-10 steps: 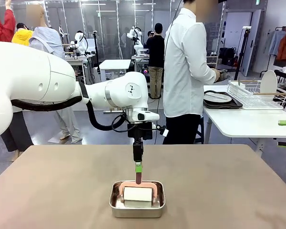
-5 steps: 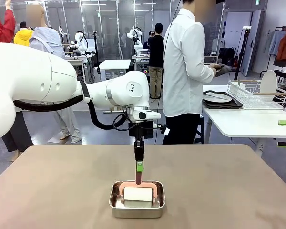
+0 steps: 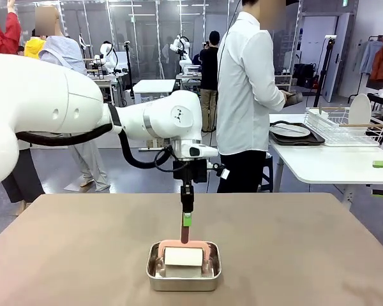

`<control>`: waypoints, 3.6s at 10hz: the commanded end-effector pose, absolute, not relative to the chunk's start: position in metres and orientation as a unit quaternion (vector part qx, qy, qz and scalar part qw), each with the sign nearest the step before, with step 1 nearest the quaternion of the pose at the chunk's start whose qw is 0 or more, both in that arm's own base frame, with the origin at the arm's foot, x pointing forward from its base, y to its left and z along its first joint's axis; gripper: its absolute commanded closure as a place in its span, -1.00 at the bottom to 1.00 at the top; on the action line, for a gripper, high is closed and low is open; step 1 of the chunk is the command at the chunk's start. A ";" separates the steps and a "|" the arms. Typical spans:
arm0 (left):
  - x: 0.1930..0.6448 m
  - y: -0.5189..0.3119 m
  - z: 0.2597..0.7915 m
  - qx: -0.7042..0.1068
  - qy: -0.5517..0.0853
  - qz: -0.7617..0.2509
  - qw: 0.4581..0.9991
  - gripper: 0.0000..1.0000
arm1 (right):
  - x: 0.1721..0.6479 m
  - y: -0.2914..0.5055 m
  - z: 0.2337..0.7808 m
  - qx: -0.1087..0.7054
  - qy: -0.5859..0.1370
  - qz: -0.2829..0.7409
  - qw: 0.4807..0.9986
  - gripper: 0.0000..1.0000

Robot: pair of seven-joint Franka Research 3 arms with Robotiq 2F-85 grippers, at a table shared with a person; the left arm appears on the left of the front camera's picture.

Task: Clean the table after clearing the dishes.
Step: When the right (or left) Handle tray is removed, use the right hand (or left hand) to clean the right (or left) side of the table with the Lint Roller.

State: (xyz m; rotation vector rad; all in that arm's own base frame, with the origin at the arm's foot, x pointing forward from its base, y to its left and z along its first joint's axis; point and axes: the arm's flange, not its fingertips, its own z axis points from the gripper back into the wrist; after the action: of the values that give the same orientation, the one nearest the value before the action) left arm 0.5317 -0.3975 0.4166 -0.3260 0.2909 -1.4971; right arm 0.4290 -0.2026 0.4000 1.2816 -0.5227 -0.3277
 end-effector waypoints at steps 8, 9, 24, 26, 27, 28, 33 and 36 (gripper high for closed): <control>0.435 -0.101 0.493 -0.219 -0.180 -0.115 0.952 1.00 | 0.427 -0.202 0.403 0.587 -0.237 -0.146 0.760 -1.00; 0.436 -0.086 0.476 -0.251 -0.185 -0.095 0.945 1.00 | 0.427 -0.202 0.403 0.587 -0.237 -0.146 0.760 -1.00; 0.507 -0.034 0.390 -0.362 -0.079 0.012 0.929 0.59 | 0.427 -0.202 0.403 0.587 -0.237 -0.146 0.760 -1.00; 0.505 -0.024 0.372 -0.367 -0.083 0.014 0.926 0.59 | 0.427 -0.202 0.403 0.587 -0.237 -0.146 0.760 -1.00; 0.506 -0.017 0.360 -0.389 -0.087 0.015 0.917 0.59 | 0.427 -0.202 0.403 0.587 -0.237 -0.146 0.760 -1.00; 0.505 -0.011 0.346 -0.392 -0.089 0.001 0.916 0.59 | 0.427 -0.202 0.403 0.587 -0.237 -0.146 0.760 -1.00; 0.513 0.053 0.309 -0.364 -0.084 0.006 0.928 0.59 | 0.427 -0.202 0.403 0.587 -0.237 -0.146 0.760 -1.00; 0.504 0.099 0.316 -0.347 -0.084 0.022 0.934 0.59 | 0.427 -0.202 0.403 0.587 -0.237 -0.146 0.760 -1.00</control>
State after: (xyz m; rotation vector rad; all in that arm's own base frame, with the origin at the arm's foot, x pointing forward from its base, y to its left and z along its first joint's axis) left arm 0.5034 0.0733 0.3312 -0.8043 -0.1611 0.0523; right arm 0.4288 -0.2028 0.4000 1.2821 -0.5228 -0.3276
